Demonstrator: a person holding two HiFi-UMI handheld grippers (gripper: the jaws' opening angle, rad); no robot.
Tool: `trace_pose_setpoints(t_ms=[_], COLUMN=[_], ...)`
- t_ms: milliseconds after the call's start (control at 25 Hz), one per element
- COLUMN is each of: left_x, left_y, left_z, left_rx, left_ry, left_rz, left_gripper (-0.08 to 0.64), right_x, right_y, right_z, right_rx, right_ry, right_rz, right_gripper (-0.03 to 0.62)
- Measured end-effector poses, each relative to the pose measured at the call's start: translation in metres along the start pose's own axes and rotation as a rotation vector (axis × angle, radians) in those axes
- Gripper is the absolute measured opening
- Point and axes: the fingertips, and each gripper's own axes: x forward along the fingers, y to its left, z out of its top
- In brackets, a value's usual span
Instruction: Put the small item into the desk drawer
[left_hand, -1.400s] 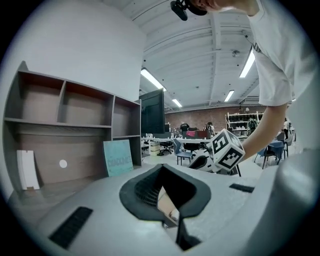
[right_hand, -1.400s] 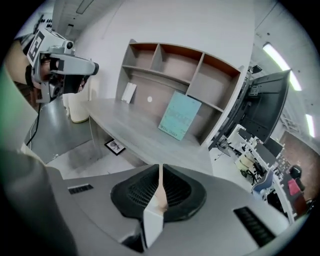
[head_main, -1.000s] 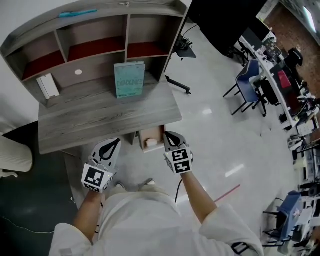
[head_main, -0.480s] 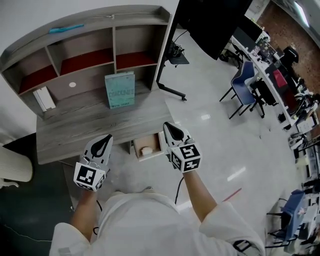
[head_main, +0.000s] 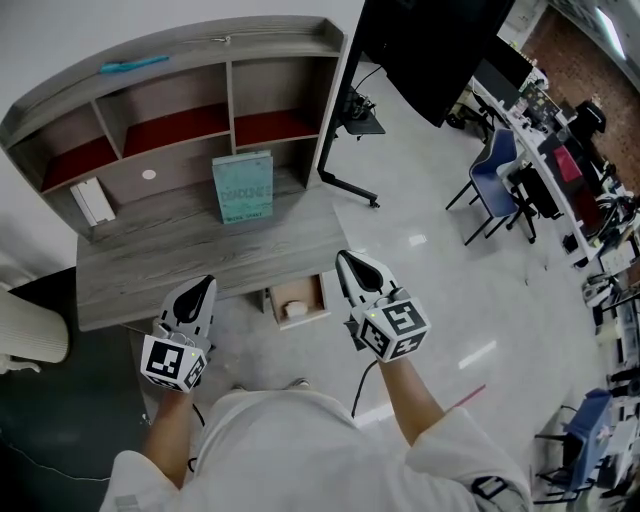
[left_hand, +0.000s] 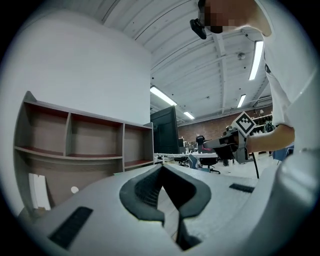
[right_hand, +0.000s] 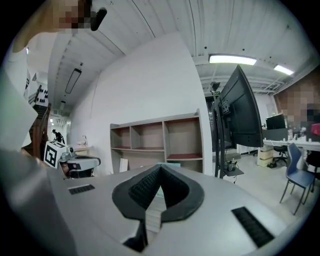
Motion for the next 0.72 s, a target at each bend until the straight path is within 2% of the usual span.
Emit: trace_pose_setpoints(t_ms=[200, 440, 720], left_x=[-0.004, -0.008, -0.02], left_y=[0.004, 0.009, 0.014], left_z=[-0.009, -0.011, -0.001], left_rx=[-0.037, -0.041, -0.032], left_ry=[-0.009, -0.01, -0.036], left_rz=[0.014, 0.035, 0.051], left_gripper=[0.005, 0.005, 0.005], right_x=[-0.017, -0.066, -0.09], right_y=[-0.011, -0.031, -0.035], right_z=[0.001, -0.019, -0.016], right_rx=[0.046, 0.094, 0.039], right_ry=[-0.033, 0.005, 0.01], right_rz=[-0.045, -0.187, -0.283], right_gripper=[-0.002, -0.002, -0.002])
